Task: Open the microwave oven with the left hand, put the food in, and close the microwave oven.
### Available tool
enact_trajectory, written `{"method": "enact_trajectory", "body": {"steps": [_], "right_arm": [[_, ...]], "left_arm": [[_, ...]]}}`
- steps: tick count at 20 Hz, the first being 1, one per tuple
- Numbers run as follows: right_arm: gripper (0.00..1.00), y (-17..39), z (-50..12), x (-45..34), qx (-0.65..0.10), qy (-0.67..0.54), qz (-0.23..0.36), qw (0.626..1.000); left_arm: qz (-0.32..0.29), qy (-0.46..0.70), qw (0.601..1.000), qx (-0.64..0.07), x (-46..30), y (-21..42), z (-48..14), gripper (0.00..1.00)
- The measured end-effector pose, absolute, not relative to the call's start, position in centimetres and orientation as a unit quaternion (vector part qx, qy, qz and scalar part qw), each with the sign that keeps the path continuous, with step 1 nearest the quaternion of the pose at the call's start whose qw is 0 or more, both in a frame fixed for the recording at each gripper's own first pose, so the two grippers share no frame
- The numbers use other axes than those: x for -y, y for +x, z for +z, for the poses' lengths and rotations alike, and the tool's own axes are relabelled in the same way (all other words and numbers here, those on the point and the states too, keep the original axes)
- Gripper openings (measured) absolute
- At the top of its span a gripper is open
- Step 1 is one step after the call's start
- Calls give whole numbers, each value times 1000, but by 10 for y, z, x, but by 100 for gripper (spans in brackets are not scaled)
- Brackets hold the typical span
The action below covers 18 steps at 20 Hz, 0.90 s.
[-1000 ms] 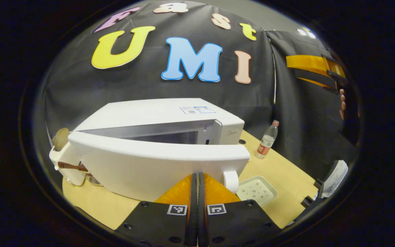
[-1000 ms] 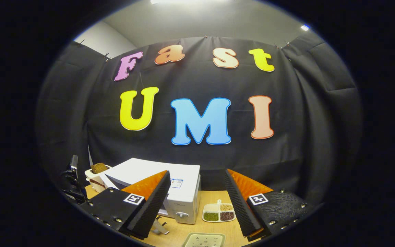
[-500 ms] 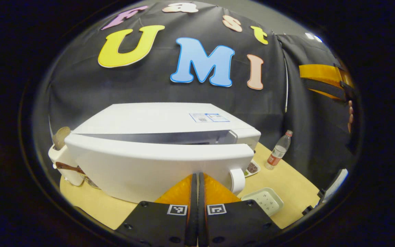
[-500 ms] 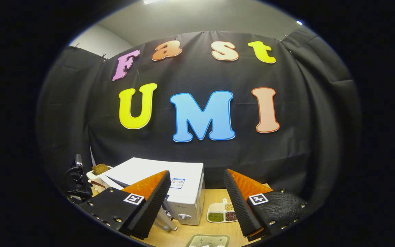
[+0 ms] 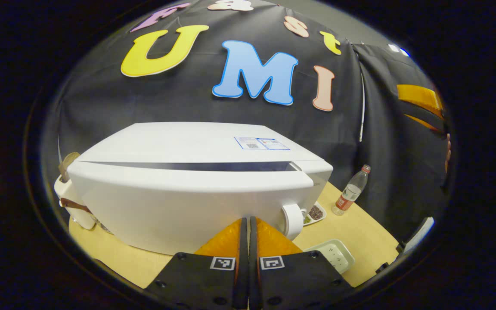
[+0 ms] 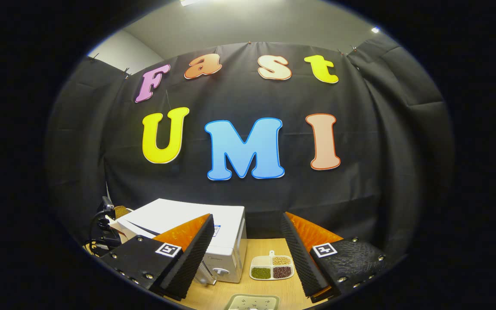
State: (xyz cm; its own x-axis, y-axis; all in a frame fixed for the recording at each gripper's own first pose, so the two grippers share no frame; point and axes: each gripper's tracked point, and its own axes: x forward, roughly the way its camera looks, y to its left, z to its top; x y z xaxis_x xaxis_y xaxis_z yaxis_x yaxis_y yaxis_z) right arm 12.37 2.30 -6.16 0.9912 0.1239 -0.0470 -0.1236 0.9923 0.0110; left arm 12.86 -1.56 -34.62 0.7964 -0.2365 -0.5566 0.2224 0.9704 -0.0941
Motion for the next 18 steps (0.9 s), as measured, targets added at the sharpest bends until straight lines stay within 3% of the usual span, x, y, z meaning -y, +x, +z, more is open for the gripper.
{"method": "enact_trajectory", "body": {"steps": [18], "right_arm": [[95, 116, -64, -7, -22, -2, 31, 999]], "left_arm": [[-123, -23, 946, -299, 20, 142, -350, 7]]}}
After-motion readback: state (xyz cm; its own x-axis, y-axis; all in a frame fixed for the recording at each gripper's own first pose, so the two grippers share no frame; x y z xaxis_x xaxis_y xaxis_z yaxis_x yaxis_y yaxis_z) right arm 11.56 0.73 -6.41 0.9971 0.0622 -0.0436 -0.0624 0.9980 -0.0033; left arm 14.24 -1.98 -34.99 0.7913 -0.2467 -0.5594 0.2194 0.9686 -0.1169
